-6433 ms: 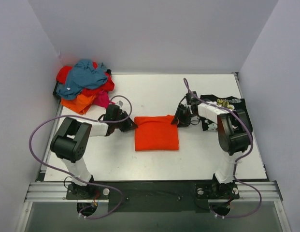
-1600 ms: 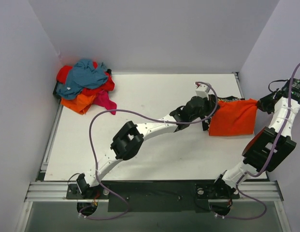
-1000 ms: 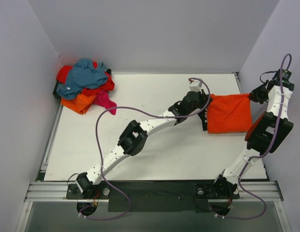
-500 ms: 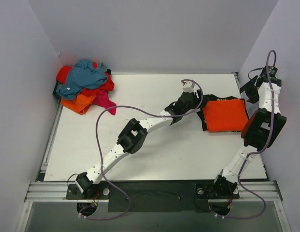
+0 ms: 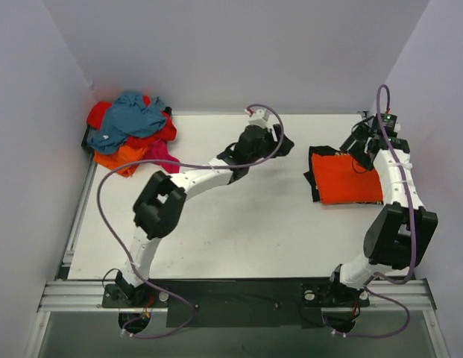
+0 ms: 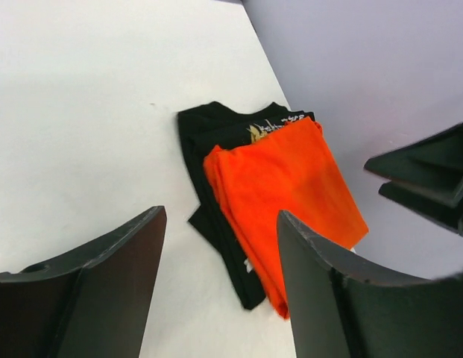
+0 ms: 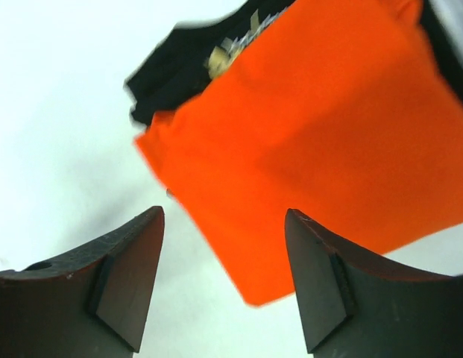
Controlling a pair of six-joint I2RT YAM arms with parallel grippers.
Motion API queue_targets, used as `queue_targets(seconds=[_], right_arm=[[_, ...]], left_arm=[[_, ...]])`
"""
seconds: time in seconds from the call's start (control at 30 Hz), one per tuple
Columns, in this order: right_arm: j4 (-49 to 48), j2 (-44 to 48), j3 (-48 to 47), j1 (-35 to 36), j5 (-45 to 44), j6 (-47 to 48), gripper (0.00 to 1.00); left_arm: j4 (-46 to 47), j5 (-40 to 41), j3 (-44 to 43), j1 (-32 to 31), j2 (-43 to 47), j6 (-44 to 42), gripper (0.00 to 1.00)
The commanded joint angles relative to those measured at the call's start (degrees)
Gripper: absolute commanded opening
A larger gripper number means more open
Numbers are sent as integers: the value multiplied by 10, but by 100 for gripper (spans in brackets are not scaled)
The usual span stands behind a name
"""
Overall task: Fold and stack the t-shirts
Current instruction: Put the neatly folded tshirt into the corner of the board with both arms
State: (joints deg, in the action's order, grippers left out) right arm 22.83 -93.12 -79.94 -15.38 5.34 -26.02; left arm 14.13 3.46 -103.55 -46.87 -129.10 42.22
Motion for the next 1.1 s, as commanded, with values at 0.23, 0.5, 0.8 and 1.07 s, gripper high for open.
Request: queue_targets(seconds=[0.23,0.5,0.8,1.07], right_arm=[[-167,283,255,234,-27,19,98],[-248,490,499,306,-116,-14,100],[-258,499,542,306,-104,-7,97],[-249,509,544,306,-122,-2,97]], left_arm=[[-35,113,512,74,500,-110,84],[-65,188,779,74,819,-131,85],[-37,204,909,74,993,-166,85],[-46,204,893,73,983,-177,85]])
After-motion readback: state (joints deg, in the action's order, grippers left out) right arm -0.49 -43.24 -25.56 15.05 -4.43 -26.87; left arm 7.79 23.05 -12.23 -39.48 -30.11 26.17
